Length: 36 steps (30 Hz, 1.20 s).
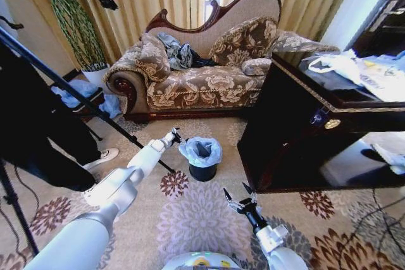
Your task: Place a garbage bag over the trash bin.
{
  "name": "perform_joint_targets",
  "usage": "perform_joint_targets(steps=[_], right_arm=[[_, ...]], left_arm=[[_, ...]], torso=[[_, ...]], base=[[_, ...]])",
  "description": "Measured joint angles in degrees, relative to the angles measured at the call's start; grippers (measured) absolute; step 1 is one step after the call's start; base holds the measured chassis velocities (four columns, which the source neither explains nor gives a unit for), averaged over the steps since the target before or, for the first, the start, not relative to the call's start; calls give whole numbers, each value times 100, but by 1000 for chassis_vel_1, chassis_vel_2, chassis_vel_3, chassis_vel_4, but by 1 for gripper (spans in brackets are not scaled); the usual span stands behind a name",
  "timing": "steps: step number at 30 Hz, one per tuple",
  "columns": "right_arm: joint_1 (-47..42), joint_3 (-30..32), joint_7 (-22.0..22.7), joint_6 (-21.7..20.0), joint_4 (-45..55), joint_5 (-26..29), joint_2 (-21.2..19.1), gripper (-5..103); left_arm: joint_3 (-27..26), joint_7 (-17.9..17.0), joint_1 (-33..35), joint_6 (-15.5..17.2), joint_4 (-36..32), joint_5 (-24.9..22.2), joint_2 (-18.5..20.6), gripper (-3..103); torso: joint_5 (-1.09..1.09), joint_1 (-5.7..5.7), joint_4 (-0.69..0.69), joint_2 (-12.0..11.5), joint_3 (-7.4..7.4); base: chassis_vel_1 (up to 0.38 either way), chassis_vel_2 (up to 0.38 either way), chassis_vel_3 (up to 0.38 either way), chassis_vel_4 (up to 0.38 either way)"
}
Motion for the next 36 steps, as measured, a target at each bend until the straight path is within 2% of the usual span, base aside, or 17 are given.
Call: perform_joint_targets(steps=[6, 10, 16, 17, 19, 26, 36], right_arm=[[74, 18, 6, -11, -28, 16, -32, 100], [91, 73, 6, -9, -55, 27, -4, 100], [52, 125, 6, 34, -88, 33, 35, 100], [37, 134, 6, 46, -100, 35, 36, 100], [6, 147, 5, 65, -123, 50, 36, 100], [-2, 126, 4, 80, -166, 75, 46, 100], [-135, 95, -5, 145, -179, 40, 106, 100]], left_arm=[[296, 413, -132, -100, 7, -196, -6, 98], [471, 771, -183, 27, 175, -238, -32, 100], [512, 1072, -132, 109, 238, -126, -16, 100], [507, 1095, -122, 108, 237, -90, -5, 103], [448, 1137, -112, 95, 218, 3, 29, 100], [280, 1159, -197, 74, 206, 70, 60, 99], [79, 876, -235, 255, 363, 73, 26, 99]], torso=[[2, 0, -1, 0, 0], [0, 0, 0, 0, 0], [-1, 0, 0, 0, 0], [0, 0, 0, 0, 0], [-1, 0, 0, 0, 0], [1, 0, 0, 0, 0], [1, 0, 0, 0, 0]], base=[[0, 0, 0, 0], [0, 0, 0, 0], [0, 0, 0, 0], [0, 0, 0, 0], [0, 0, 0, 0], [0, 0, 0, 0], [0, 0, 0, 0]])
